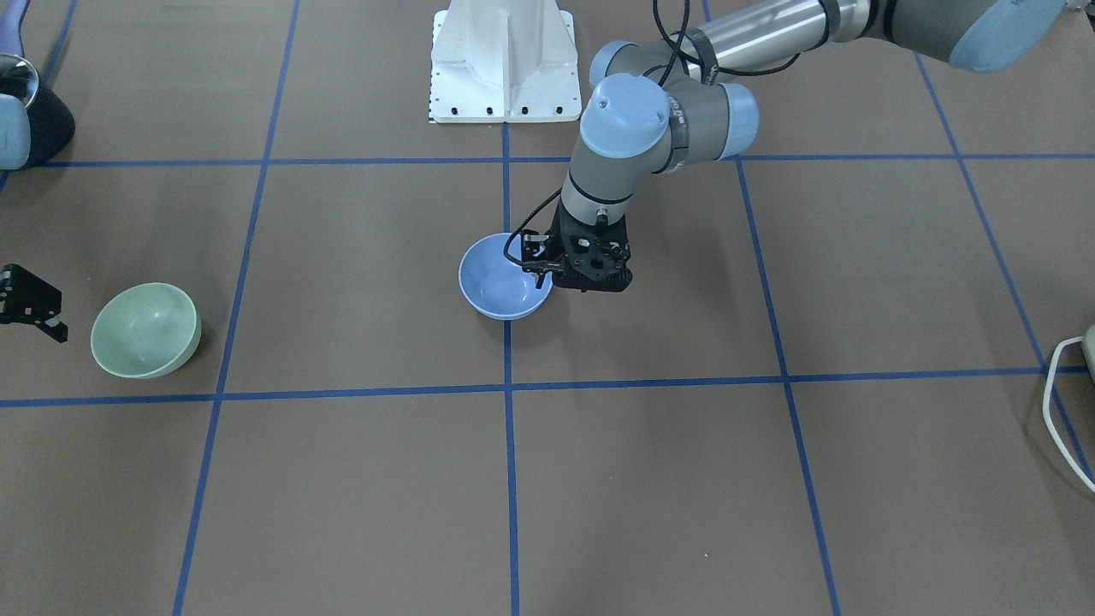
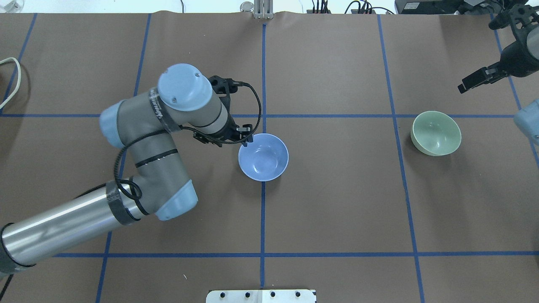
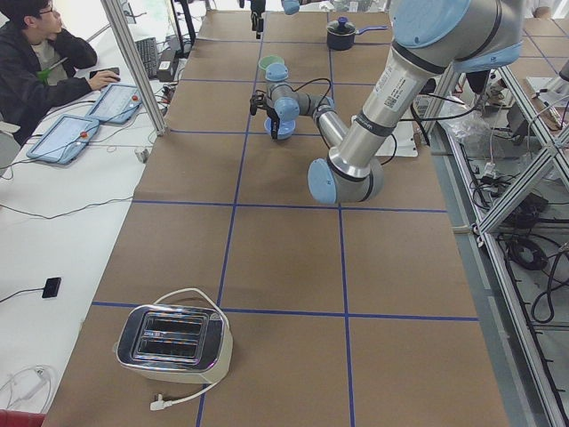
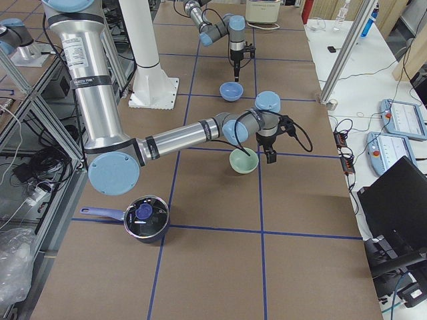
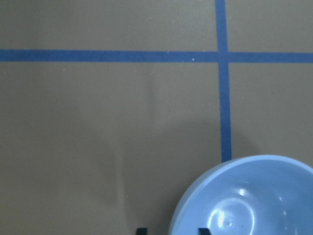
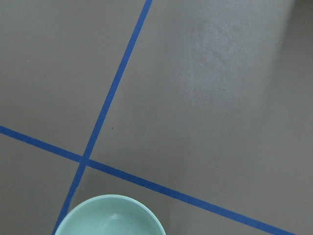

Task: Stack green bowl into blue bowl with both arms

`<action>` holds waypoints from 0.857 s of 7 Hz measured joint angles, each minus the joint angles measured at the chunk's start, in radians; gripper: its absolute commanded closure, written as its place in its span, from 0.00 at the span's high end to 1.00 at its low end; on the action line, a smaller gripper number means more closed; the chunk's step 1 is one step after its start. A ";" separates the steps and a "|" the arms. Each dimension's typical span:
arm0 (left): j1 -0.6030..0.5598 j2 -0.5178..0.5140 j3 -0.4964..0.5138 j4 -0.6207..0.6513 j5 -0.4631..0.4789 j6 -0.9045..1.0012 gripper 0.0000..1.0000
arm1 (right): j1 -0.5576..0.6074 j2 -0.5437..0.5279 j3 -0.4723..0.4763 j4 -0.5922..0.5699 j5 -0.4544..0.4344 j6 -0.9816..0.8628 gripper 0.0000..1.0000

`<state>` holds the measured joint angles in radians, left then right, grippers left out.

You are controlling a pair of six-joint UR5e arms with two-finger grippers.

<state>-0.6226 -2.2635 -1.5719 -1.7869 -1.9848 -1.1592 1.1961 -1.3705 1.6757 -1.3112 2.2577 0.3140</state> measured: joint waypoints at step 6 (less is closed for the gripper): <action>-0.578 0.409 -0.130 0.120 -0.373 0.812 0.98 | -0.074 -0.056 -0.021 0.091 -0.009 -0.023 1.00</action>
<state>-1.2009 -1.8547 -1.7014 -1.6667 -2.3574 -0.3470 1.1221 -1.4267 1.6550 -1.2203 2.2485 0.2911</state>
